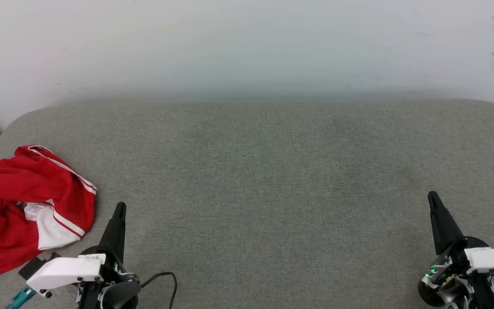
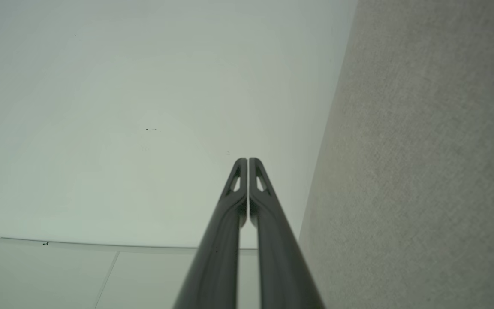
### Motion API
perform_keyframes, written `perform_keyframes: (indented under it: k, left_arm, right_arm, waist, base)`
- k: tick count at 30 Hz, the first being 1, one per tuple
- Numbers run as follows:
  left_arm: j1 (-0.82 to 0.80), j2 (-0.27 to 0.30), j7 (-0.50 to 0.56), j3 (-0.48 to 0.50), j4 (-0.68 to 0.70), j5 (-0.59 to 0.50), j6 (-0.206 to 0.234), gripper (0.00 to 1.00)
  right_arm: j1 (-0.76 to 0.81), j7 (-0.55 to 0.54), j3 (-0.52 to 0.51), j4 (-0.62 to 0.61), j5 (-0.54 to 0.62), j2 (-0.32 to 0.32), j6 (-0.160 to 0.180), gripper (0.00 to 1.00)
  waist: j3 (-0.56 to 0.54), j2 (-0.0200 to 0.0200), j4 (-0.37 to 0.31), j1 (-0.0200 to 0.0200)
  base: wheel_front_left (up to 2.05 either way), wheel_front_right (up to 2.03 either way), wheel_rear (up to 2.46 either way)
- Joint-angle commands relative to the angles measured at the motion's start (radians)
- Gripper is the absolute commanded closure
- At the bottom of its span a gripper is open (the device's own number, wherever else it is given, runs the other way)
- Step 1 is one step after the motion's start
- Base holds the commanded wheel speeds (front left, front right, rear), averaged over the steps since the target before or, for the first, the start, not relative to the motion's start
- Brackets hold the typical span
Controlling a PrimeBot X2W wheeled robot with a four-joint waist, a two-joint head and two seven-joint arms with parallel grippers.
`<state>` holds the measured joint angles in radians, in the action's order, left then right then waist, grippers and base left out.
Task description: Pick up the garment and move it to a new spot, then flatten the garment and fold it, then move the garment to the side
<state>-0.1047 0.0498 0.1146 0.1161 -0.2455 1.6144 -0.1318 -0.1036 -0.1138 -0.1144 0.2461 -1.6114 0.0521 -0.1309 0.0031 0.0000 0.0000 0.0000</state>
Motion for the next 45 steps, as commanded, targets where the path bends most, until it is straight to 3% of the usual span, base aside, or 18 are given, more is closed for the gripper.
perform_keyframes:
  k: [1,45]
  left_arm:
    - [-0.008,-0.002,0.001,0.001,0.0,-0.003,-0.003,1.0]
    - [-0.008,-0.002,0.001,0.001,0.0,-0.003,-0.003,1.0]
  right_arm:
    - [-0.011,0.0,0.0,0.001,-0.003,-0.004,0.0,1.0]
    - [-0.011,0.0,0.001,0.001,-0.003,-0.004,0.0,1.0]
  waist:
    - [0.0,0.0,0.0,0.0]
    - [0.0,0.0,0.0,0.0]
  base:
    - [0.0,0.0,0.0]
    - [0.0,0.0,0.0]
